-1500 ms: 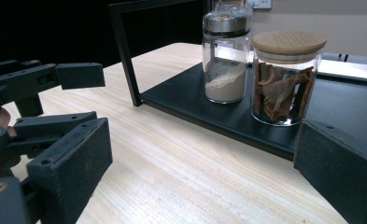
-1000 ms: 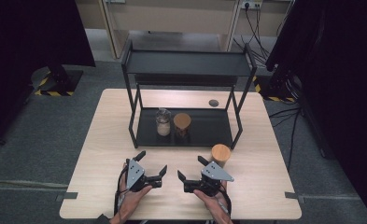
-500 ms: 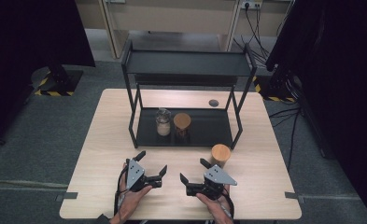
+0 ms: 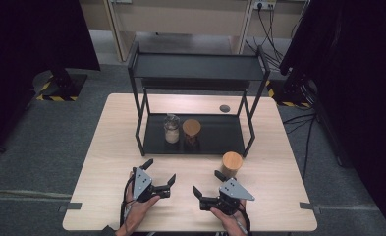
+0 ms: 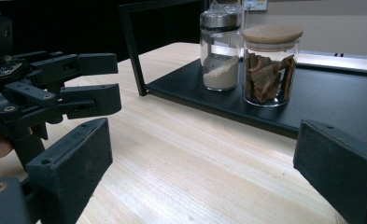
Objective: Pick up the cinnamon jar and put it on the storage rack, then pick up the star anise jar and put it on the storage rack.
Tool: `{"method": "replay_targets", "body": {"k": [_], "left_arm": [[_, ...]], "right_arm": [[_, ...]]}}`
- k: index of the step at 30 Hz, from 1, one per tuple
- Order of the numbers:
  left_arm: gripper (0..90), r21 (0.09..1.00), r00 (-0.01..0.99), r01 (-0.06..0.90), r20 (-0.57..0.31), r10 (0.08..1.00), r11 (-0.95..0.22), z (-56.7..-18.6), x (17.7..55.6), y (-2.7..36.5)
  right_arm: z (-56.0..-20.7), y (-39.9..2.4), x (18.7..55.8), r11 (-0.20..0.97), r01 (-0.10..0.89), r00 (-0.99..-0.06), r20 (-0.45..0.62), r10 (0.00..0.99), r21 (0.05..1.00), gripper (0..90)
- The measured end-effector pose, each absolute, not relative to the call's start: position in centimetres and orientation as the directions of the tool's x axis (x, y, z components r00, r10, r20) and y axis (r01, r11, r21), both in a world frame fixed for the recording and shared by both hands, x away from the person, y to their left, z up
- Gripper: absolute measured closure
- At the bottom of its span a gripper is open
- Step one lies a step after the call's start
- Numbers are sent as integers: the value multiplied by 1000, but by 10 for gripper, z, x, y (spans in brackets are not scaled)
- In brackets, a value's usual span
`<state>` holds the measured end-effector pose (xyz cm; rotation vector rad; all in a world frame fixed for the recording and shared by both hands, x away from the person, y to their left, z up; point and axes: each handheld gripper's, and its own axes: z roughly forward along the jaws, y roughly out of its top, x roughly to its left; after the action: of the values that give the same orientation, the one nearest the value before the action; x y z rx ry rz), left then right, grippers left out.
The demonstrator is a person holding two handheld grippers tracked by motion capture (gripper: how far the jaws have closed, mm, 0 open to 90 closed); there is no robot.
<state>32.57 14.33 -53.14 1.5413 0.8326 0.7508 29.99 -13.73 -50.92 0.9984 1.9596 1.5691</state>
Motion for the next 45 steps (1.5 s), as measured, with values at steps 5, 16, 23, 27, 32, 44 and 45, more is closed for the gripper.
{"method": "replay_targets", "body": {"k": [5,16,23,27,32,44,45], "left_arm": [[20,992,540,97,12,842,-76,-531,326,143],[20,992,540,97,12,842,-76,-531,326,143],[20,992,540,97,11,842,-75,-531,326,143],[20,992,540,97,11,842,-76,-531,326,143],[20,992,541,97,11,841,-76,-531,326,143],[20,992,541,98,11,841,-76,-531,326,143],[20,992,541,98,12,841,-76,-531,326,143]], "right_arm": [[-509,-141,298,92,264,-636,102,765,960,48],[-509,-151,296,79,268,-613,106,783,960,48],[-509,-156,294,74,269,-601,108,792,960,48],[-509,-159,293,74,267,-596,105,796,961,48],[-510,-163,290,74,276,-583,106,805,958,48],[-510,-173,287,58,282,-549,111,829,958,48],[-510,-174,287,58,281,-546,110,831,958,48]]}}
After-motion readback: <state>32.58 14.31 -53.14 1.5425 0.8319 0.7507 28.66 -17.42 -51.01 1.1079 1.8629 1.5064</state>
